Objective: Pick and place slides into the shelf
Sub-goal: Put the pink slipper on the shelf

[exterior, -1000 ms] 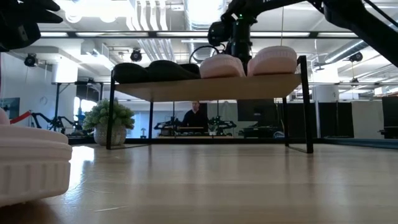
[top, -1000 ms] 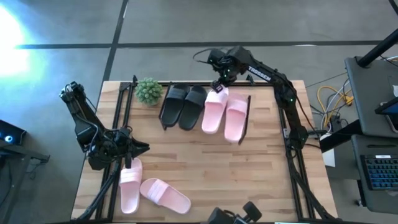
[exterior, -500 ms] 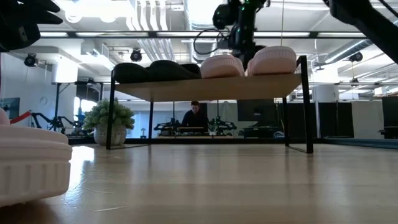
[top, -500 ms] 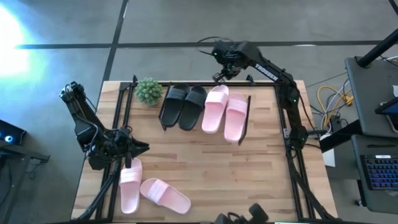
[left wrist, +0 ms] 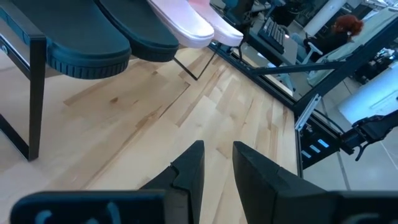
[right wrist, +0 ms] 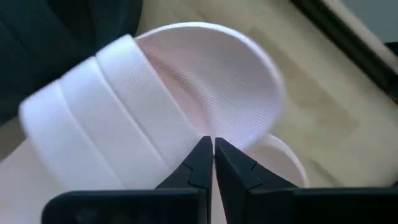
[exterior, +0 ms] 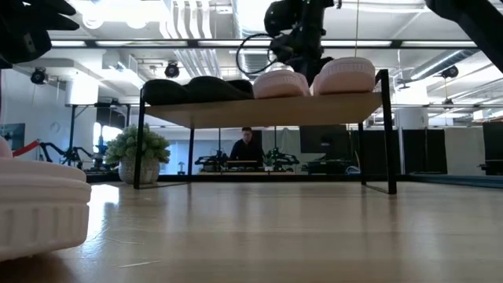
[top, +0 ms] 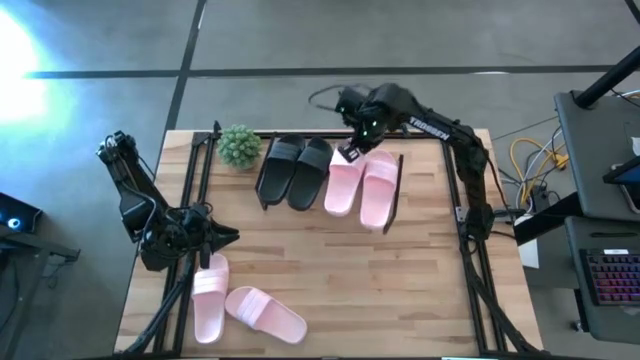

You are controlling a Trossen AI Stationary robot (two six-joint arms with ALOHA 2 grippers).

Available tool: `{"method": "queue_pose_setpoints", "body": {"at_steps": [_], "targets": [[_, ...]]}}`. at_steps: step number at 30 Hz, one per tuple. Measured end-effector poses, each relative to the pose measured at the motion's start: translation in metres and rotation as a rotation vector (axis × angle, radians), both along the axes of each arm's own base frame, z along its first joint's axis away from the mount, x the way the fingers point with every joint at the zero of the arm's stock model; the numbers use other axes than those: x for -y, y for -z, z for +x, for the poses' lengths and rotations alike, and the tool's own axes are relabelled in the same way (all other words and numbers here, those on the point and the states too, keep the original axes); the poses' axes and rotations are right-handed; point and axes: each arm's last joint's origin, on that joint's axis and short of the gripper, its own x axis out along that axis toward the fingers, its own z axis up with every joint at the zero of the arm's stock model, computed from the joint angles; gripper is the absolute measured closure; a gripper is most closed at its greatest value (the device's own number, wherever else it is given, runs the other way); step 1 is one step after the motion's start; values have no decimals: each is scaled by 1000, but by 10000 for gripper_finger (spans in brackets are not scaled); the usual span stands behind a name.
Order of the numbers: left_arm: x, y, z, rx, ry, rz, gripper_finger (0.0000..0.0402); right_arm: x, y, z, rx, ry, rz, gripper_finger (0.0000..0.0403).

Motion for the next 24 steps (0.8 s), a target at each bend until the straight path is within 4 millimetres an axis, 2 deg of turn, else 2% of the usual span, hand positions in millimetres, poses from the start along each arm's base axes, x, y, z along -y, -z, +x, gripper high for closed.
{"method": "queue_pose_setpoints", "body": {"at_steps": [6,10,15,21,24], "targets": [[1,1,1,-5,0,8,332,-19,31,5,-119,-51,62,390],[2,1,1,-9,1,14,332,-28,37,7,-148,-74,59,390],[2,2,2,-9,0,16,332,-33,26,14,-140,-78,-66,390],[2,2,2,-10,1,16,332,-35,-4,12,-40,-49,-105,390],[2,2,2,-9,0,16,332,-36,-12,12,-12,-32,-123,390]]}}
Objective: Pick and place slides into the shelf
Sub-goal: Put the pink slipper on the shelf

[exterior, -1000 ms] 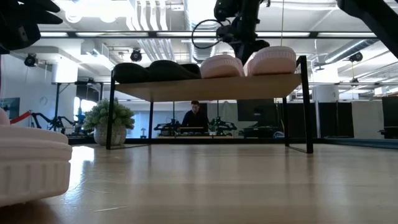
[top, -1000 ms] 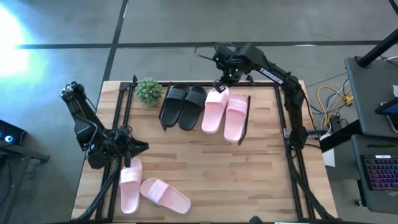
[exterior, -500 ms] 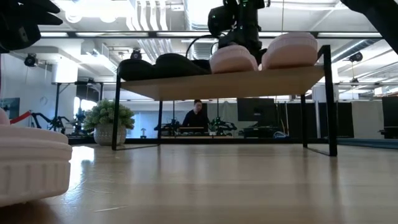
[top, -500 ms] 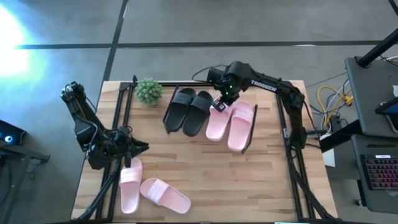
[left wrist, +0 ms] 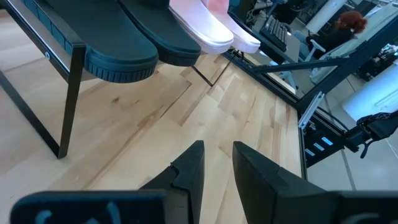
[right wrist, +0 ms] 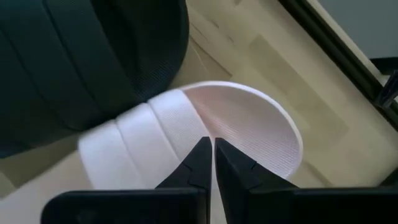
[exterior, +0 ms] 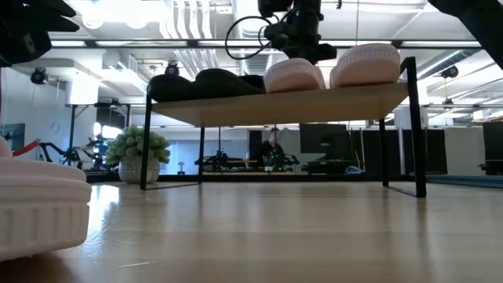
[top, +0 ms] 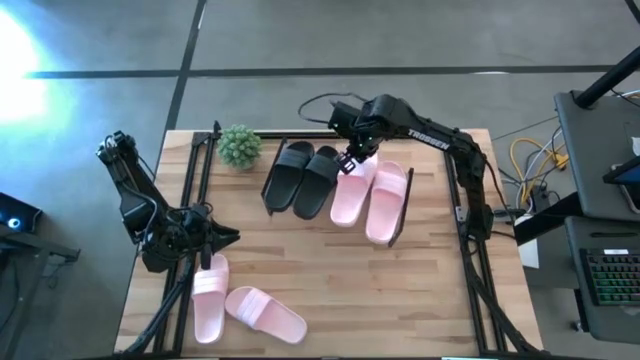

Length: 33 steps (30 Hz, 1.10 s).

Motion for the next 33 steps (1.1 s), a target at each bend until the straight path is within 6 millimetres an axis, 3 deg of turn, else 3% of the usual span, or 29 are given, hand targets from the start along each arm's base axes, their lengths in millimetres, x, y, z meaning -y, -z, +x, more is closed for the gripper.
{"method": "queue_pose_setpoints", "body": {"at_steps": [5,11,15,18,21,28,33], "targets": [[0,0,0,0,0,0,332,-3,-9,-7,39,-10,35,390],[0,0,0,0,0,0,332,-25,-36,-23,140,-87,95,390],[0,0,0,-3,7,18,332,-36,-53,-38,198,-64,106,390],[0,0,0,-4,10,27,332,-43,-55,-45,215,-15,167,390],[0,0,0,-5,10,29,332,-47,-43,-49,168,23,206,390],[0,5,0,-13,11,40,332,-44,14,-45,-65,69,199,390],[0,5,0,-16,16,36,332,-46,42,-40,-126,49,228,390]]}}
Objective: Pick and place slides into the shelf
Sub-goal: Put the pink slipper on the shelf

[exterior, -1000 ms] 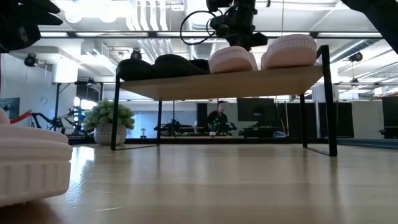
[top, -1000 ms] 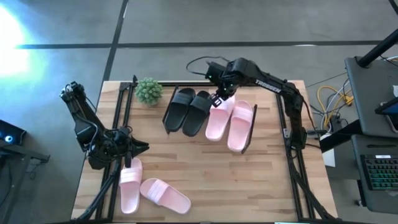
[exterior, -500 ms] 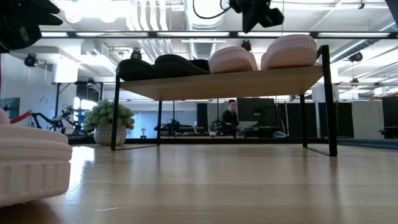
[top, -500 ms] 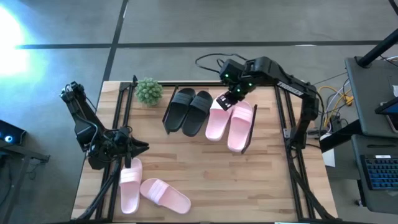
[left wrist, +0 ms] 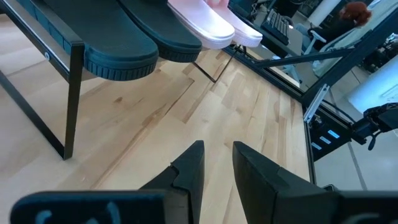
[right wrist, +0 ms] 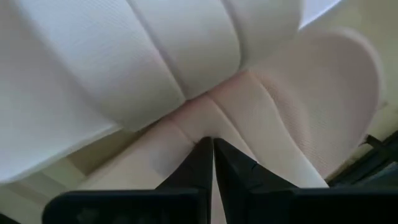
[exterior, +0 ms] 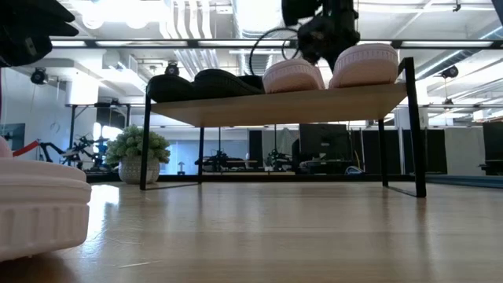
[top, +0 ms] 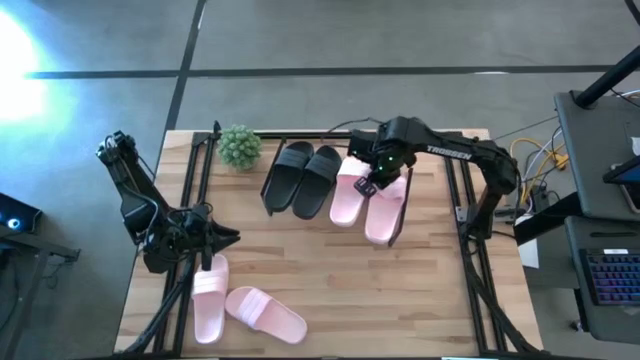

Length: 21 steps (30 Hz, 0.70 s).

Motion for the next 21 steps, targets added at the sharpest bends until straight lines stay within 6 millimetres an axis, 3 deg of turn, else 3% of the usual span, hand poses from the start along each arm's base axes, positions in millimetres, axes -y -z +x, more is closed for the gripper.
{"method": "queue_pose_setpoints", "body": {"at_steps": [7,21], "targets": [[1,0,0,-4,8,-10,332,-6,-4,-1,-36,-4,-38,390],[1,3,0,-13,14,-3,332,-9,-21,-22,-9,82,-129,390]]}}
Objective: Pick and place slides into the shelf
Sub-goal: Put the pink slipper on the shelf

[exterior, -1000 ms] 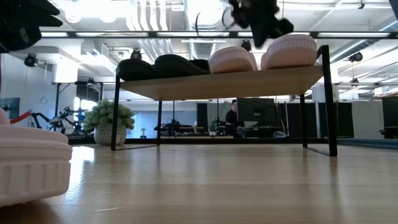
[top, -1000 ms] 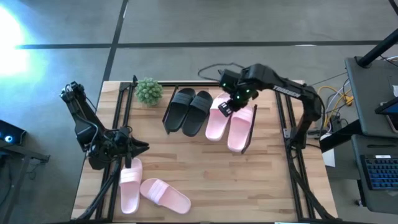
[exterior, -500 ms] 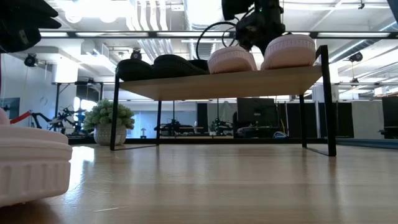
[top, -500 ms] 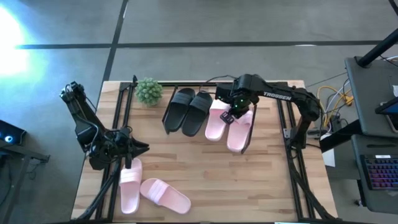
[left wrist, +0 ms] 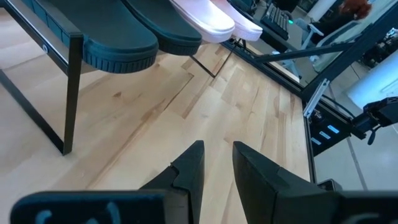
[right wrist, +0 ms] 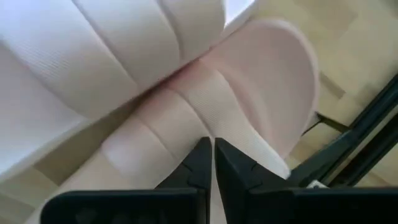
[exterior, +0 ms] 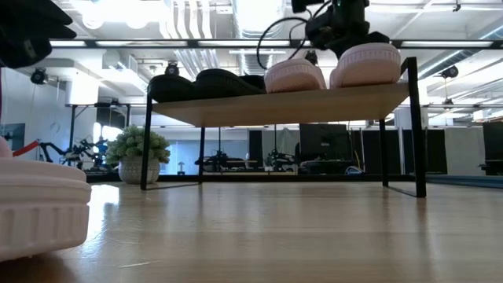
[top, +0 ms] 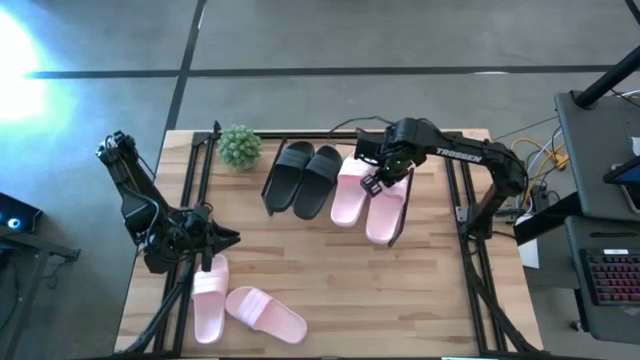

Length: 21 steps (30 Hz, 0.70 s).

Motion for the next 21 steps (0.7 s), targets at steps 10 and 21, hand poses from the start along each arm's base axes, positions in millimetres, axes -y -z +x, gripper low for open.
{"method": "queue_pose_setpoints", "body": {"at_steps": [10,21], "targets": [[0,1,0,-6,7,7,332,8,-38,6,196,55,-161,390],[-1,-1,-1,5,12,-3,332,14,10,30,19,-29,-86,390]]}}
